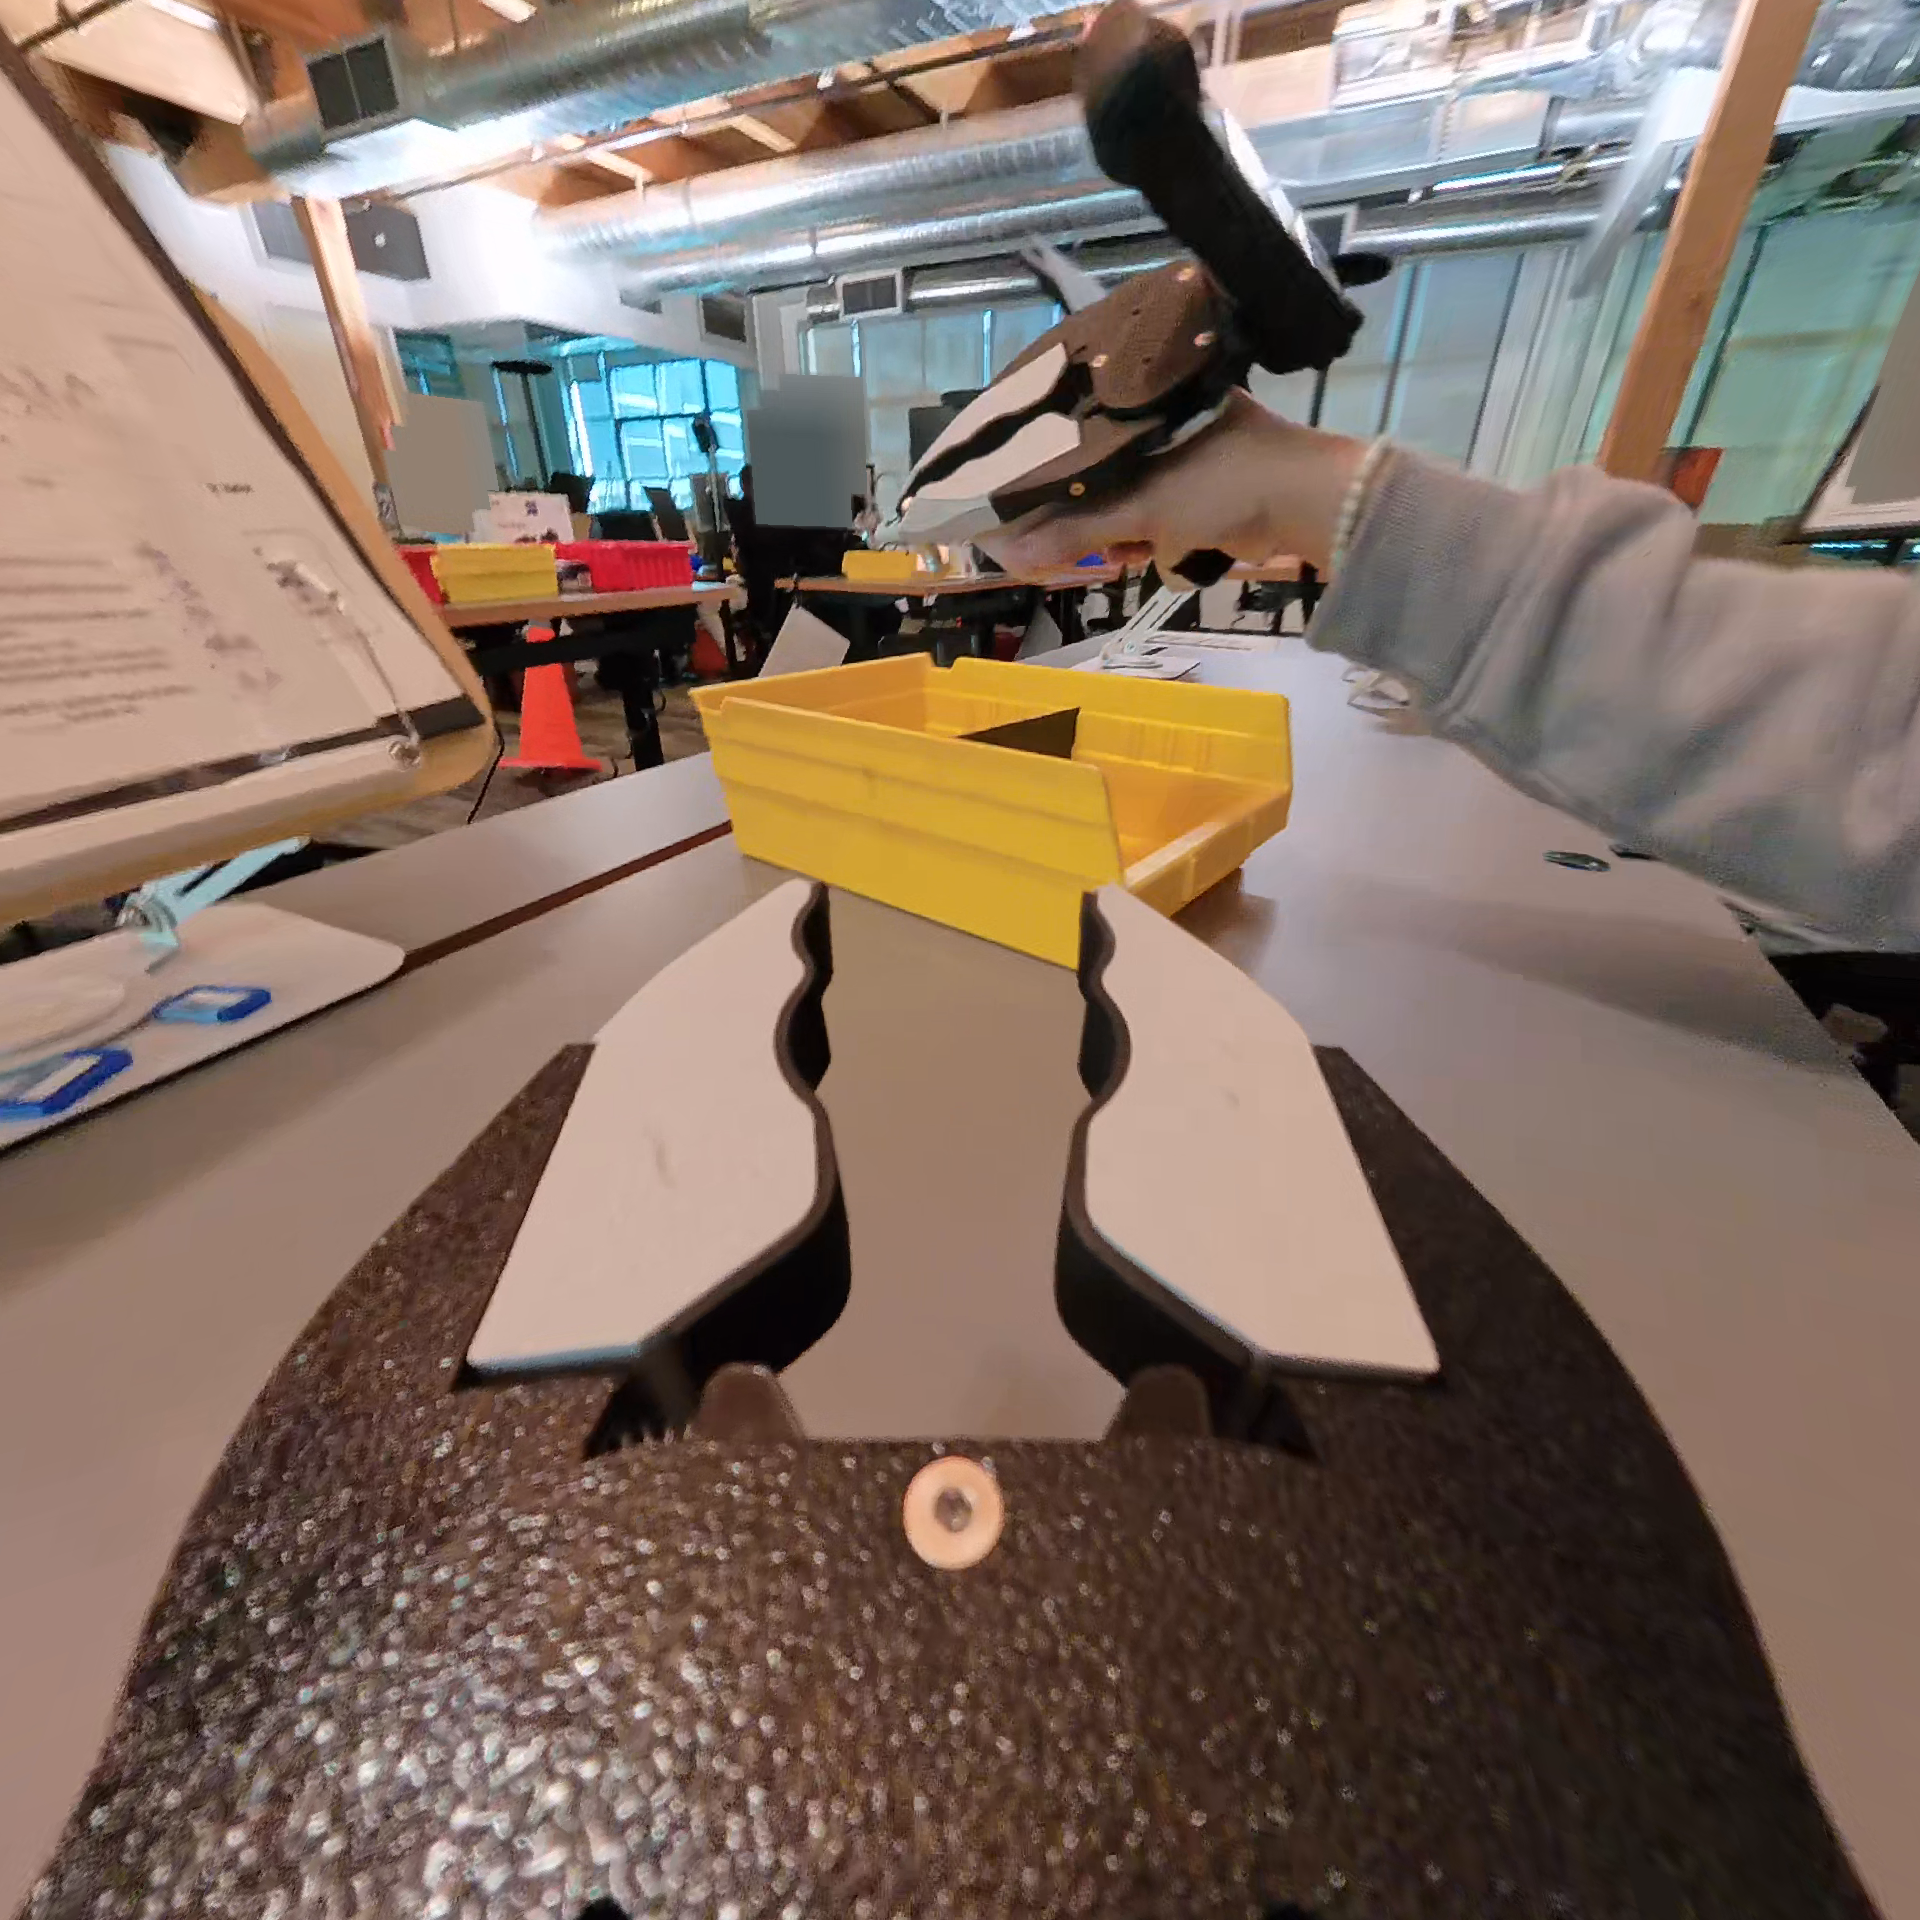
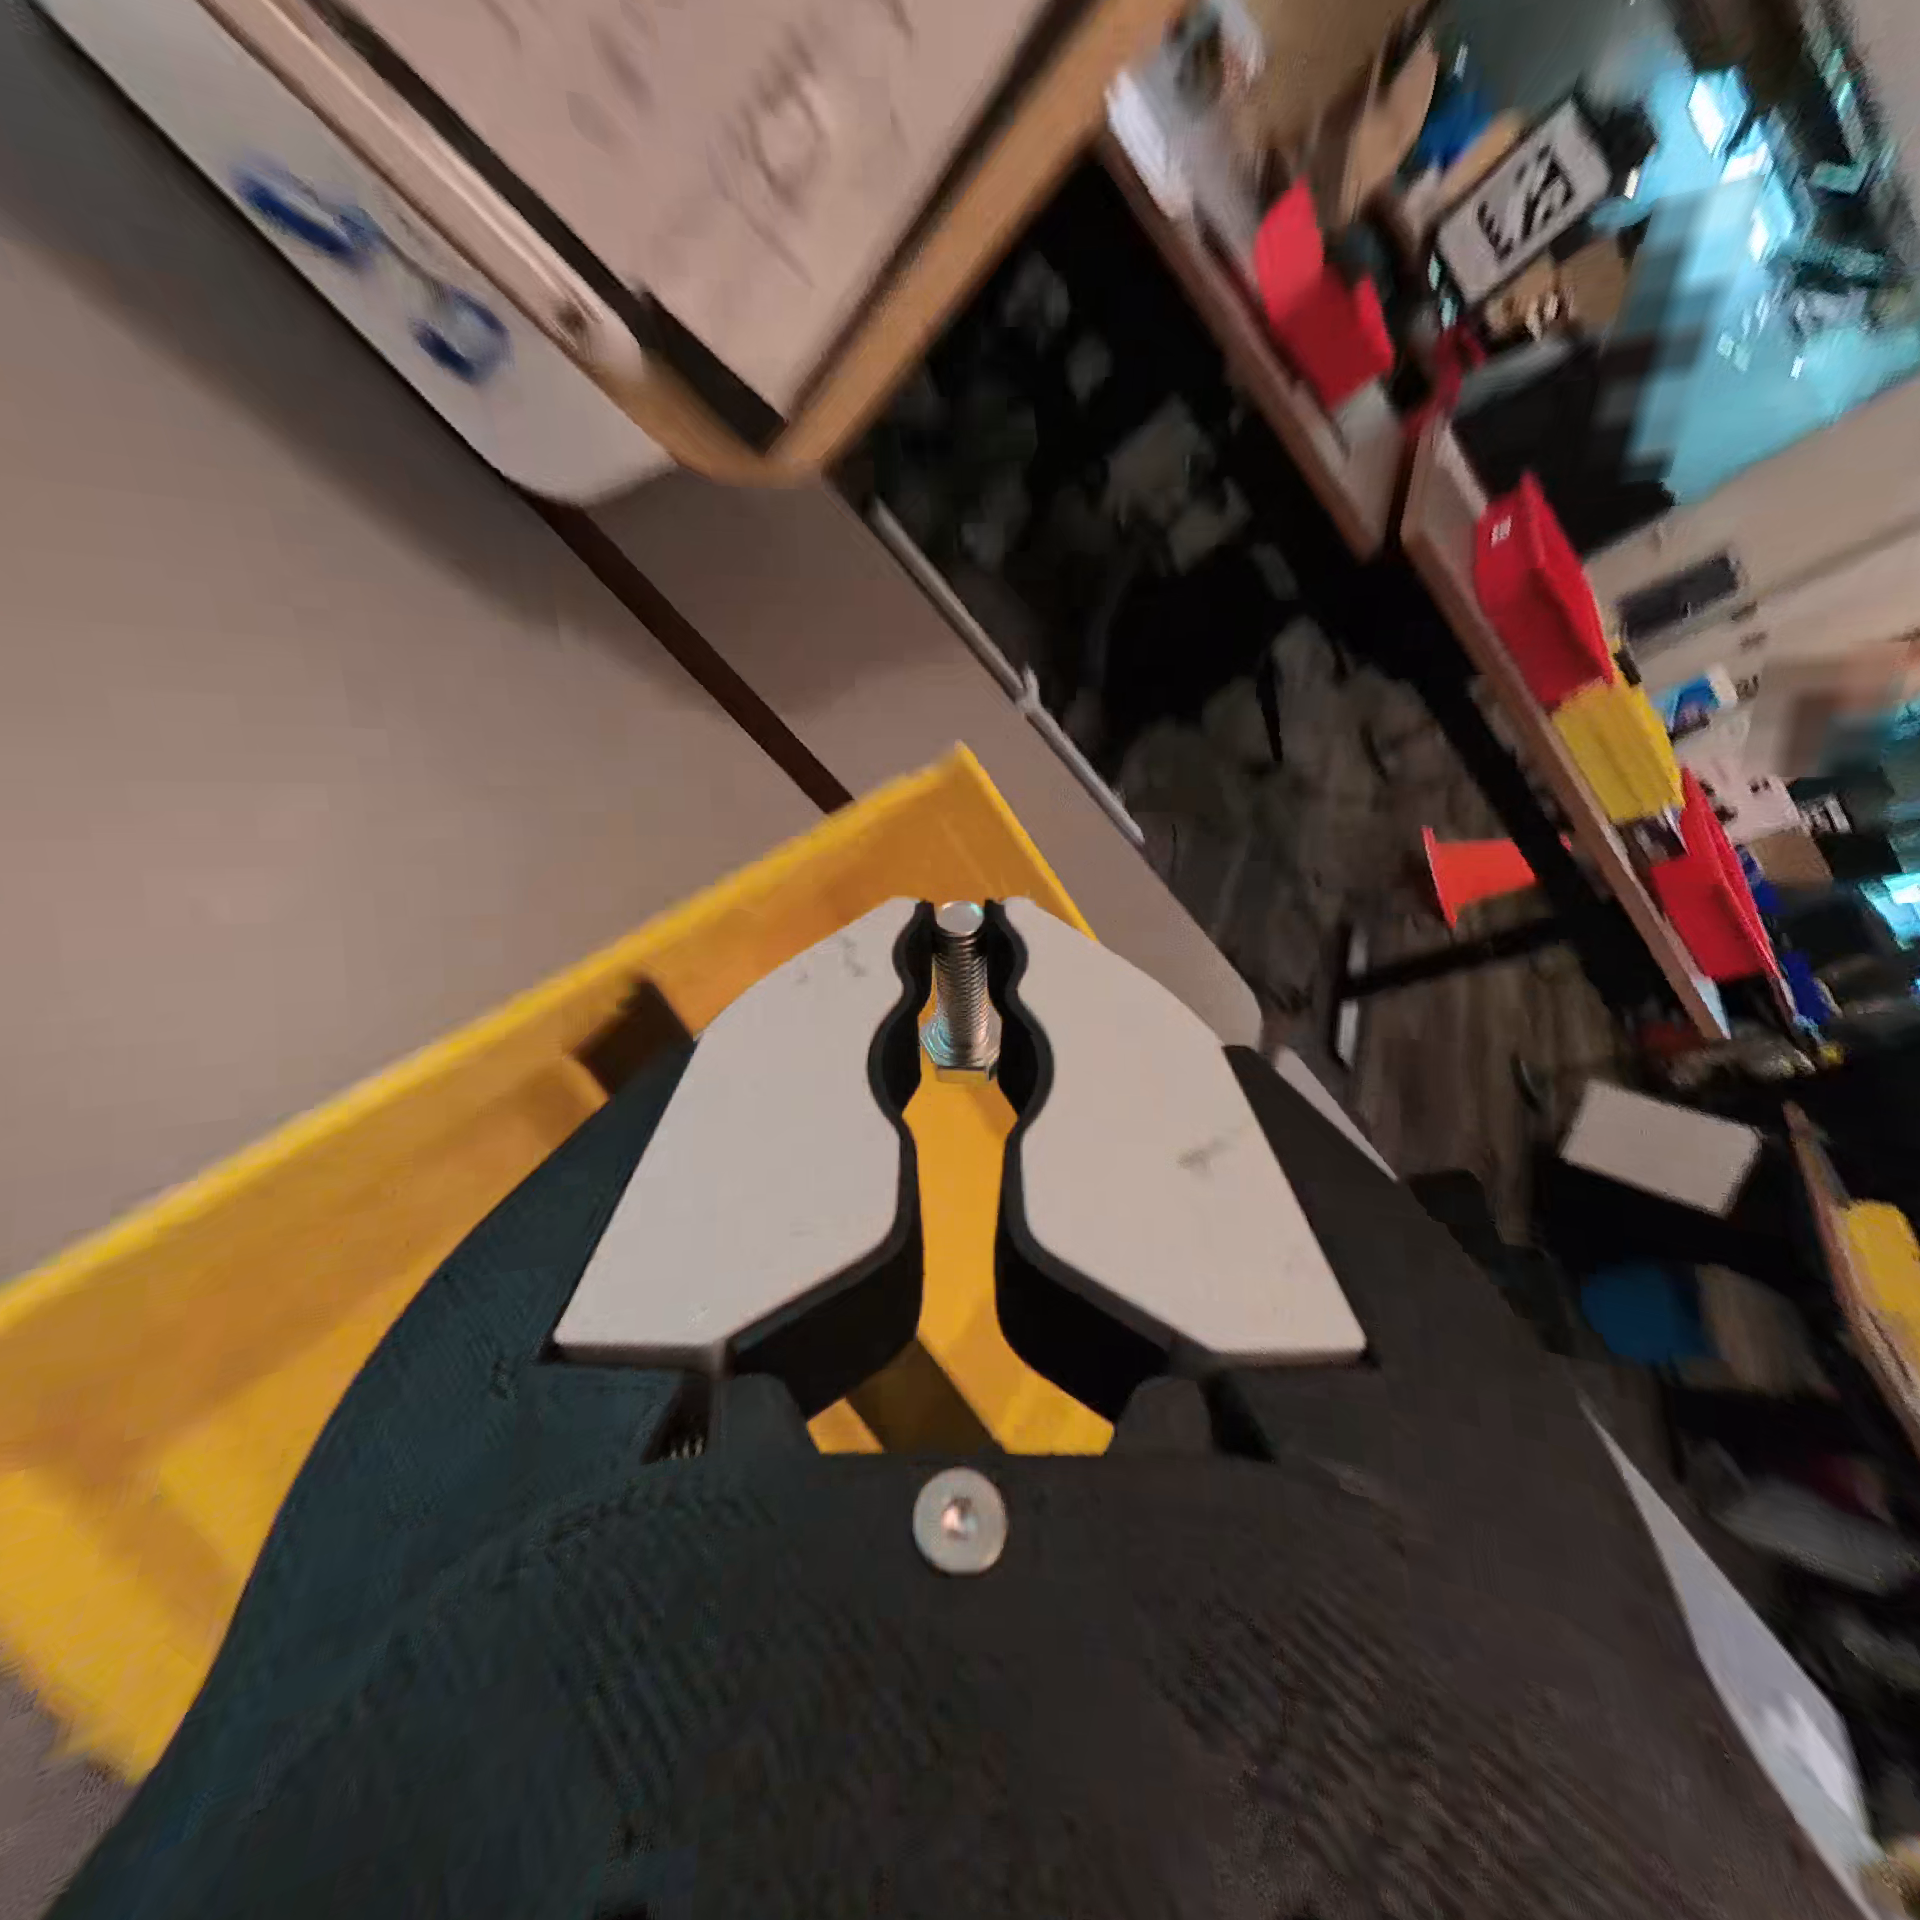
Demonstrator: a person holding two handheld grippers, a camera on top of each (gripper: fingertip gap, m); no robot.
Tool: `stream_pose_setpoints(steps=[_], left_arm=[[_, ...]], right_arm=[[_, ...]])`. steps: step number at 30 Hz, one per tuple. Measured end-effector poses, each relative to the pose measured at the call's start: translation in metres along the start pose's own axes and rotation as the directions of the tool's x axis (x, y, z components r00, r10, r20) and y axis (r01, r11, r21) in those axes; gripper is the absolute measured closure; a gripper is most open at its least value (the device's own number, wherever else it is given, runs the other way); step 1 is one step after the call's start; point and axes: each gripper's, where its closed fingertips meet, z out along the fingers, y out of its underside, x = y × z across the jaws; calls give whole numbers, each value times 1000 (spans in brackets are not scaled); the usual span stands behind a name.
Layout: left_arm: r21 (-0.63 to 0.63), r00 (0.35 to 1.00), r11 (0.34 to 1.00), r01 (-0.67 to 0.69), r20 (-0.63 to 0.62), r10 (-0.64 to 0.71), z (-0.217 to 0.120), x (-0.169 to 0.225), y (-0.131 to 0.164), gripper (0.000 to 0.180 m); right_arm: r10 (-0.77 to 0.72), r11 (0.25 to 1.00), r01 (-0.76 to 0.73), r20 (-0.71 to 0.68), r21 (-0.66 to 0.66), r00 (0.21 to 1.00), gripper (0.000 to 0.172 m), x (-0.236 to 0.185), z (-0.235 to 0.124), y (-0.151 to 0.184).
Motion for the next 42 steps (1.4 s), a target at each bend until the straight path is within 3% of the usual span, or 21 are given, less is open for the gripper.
stream_pose_setpoints(steps=[1, 5, 7, 9, 11, 15, 18, 22, 25, 30, 34, 37, 40, 42], left_arm=[[-18, 1000, 1000, 8, 19, -8, 0, -4, 3, 135], [-65, 987, 997, 37, 158, -26, -5, -30, 9, 124], [-63, 963, 996, 60, 268, -41, -15, -50, 6, 119], [-57, 898, 995, 84, 438, -51, -38, -81, -2, 120], [-50, 796, 996, 79, 605, -33, -75, -110, -15, 123], [-81, 630, 993, 87, 776, 8, -146, -143, -33, 125], [-135, 568, 987, 89, 821, 61, -181, -154, -31, 125], [-167, 544, 982, 92, 834, 91, -204, -163, -15, 131], [-196, 530, 973, 125, 842, 101, -210, -174, -5, 138], [-227, 526, 960, 164, 843, 110, -216, -184, 12, 156], [-211, 541, 963, 166, 836, 90, -219, -187, 15, 163], [-240, 546, 960, 147, 829, 124, -221, -187, 14, 173], [-288, 470, 948, 131, 860, 196, -239, -194, 13, 177], [-241, 453, 961, 138, 878, 155, -249, -200, 11, 177]], right_arm=[[-18, 997, 18, 1, -69, 1000, 162, 11, 15, 14], [11, 954, 25, 118, -300, 993, 161, 14, 63, 66], [80, 941, -37, 117, -337, 990, 138, 9, 74, 74], [132, 956, -105, 84, -273, 988, 125, 6, 71, 53], [149, 982, -137, 80, -133, 986, 123, -6, 57, 11], [60, 996, -73, 205, 57, 977, 123, -75, 30, -63], [33, 991, -73, 332, 110, 943, 125, -142, 28, -97], [62, 965, -171, 461, 199, 885, 131, -221, 37, -142], [127, 941, -259, 482, 219, 867, 132, -262, 57, -166], [188, 926, -296, 393, 235, 900, 128, -303, 97, -189], [53, 972, -99, 214, 211, 975, 122, -314, 135, -200], [-21, 982, -11, 168, 188, 986, 121, -325, 157, -214], [-70, 987, 51, 125, 156, 990, 121, -336, 175, -229], [-120, 982, 106, 83, 154, 989, 121, -344, 186, -243]])
